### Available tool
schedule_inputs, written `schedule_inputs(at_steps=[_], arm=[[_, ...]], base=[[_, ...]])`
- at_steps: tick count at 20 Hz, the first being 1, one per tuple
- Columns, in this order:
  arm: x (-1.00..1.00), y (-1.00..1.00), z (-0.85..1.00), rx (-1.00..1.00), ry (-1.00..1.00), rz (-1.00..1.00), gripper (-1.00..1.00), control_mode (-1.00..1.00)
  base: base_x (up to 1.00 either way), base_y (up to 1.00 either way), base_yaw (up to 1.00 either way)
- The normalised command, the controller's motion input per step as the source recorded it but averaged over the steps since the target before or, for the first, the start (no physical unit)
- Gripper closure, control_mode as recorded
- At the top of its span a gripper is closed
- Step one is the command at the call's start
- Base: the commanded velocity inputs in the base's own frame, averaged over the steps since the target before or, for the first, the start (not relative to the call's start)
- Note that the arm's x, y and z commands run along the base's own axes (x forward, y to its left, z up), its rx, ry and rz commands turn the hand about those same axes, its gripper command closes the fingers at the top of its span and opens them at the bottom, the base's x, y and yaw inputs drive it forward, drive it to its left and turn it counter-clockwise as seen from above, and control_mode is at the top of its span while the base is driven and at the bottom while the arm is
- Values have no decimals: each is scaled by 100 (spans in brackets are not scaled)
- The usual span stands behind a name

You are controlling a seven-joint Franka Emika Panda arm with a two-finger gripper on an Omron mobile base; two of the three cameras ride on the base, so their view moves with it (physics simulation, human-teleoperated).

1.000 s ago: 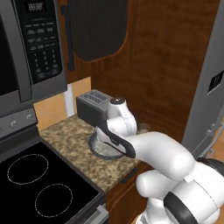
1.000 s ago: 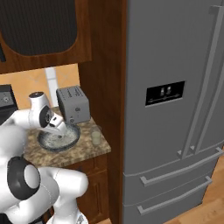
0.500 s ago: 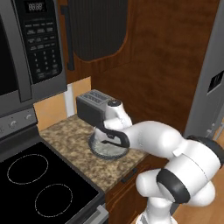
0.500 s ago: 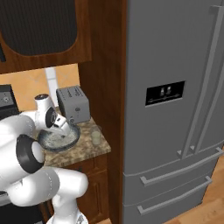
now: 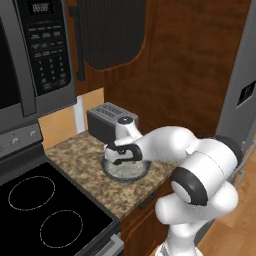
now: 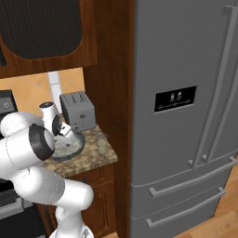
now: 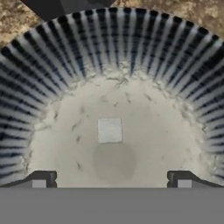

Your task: Grab a lemon wedge from the fridge and one ice cube from the ice bowl, and put them in the glass of lemonade.

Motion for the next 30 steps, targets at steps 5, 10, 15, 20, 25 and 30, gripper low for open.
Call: schedule_inputs(at_steps=[5,10,15,20,25,30], arm=[[24,0,-18,0,3,-4,-100,-100],[25,0,-24,0,1,-3,-100,-100],[24,0,-23,0,0,-2,-100,-100],[17,8,-25,0,1,-3,-100,-100],[-8,2,-5,0,0,-2,-100,-100],[-23,2,-3,0,0,-1,-100,-100]], base=[[0,0,0],[0,0,0],[0,0,0],[0,0,0],[0,0,0],[0,0,0]])
